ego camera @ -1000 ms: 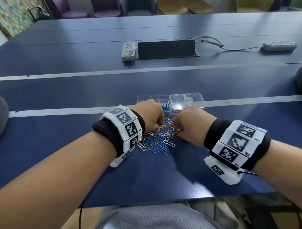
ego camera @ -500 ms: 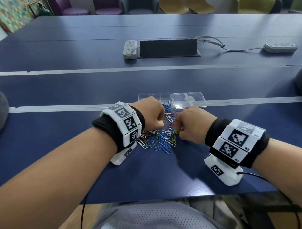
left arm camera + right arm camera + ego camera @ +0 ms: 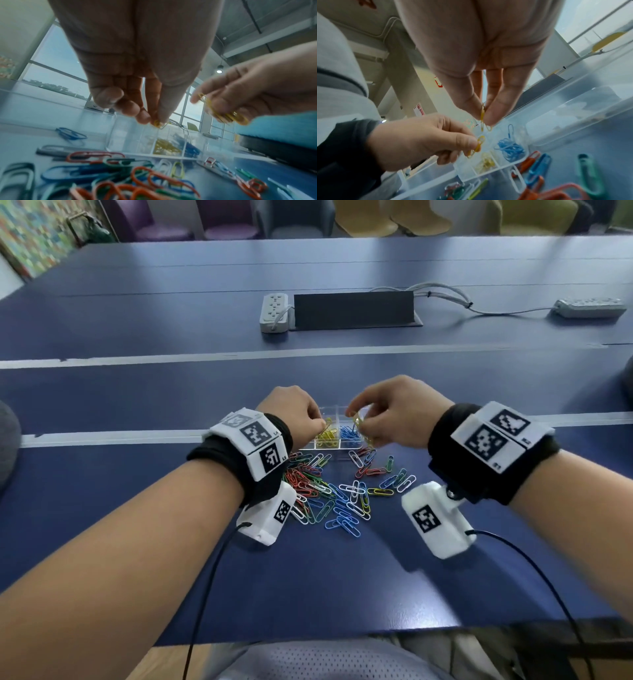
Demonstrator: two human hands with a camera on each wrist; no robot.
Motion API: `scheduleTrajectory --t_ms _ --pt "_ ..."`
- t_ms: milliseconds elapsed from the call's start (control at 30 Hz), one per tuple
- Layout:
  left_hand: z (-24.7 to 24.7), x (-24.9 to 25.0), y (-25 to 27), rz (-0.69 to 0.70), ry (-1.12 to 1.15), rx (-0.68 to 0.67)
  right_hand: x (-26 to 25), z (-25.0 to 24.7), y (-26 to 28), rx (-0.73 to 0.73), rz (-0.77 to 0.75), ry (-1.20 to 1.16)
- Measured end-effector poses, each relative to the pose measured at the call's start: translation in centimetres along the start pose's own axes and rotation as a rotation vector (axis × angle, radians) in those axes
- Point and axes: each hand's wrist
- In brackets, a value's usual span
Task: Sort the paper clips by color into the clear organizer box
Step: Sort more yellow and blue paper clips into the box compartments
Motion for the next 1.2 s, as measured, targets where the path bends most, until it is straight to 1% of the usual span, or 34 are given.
scheduleTrajectory --t_ms 100,167,300,400,567,767,933,1100,1200 --pt "0.3 0.2 0.0 0.009 -0.046 0.002 -0.7 1.0 -1.7 0.045 0.058 -0.171" --pt "0.3 0.4 -0.1 0.025 -0.064 0.017 -1.1 1.7 -2.4 0.078 0.052 -0.187" --pt "0.2 0.3 0.0 0.043 -0.081 0.026 -1.8 2.7 -3.2 0.139 0.050 -0.136" --pt "-0.1 0.0 0.2 0.045 -0.082 0.037 -1.9 3.2 -3.3 0.125 0.059 -0.089" --pt "-0.8 -0.6 0.6 0.043 -0.066 0.036 -2.4 3.4 -3.0 0.058 0.036 0.042" --pt "-0.9 -0.7 1.0 0.074 -0.087 -0.015 -3.1 3.2 -2.7 -0.008 -0.018 0.199" --pt "-0.6 -0.8 1.0 0.130 -0.209 -0.070 -2.9 3.0 -2.9 0.040 -0.055 0.172" --pt "-0.5 -1.1 1.0 0.224 -0.307 -0.131 -2.9 2.9 -2.8 0.058 -0.147 0.166" --pt "-0.5 -1.1 1.0 0.239 -0.330 -0.167 -3.0 3.0 -2.8 0.012 -0.155 0.188"
Point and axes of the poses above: each hand's wrist, its own y-axis away from the middle knuckle, its own z-axis out of the palm, x = y × z, and after that the axes turned 14 degrees about x, right-handed
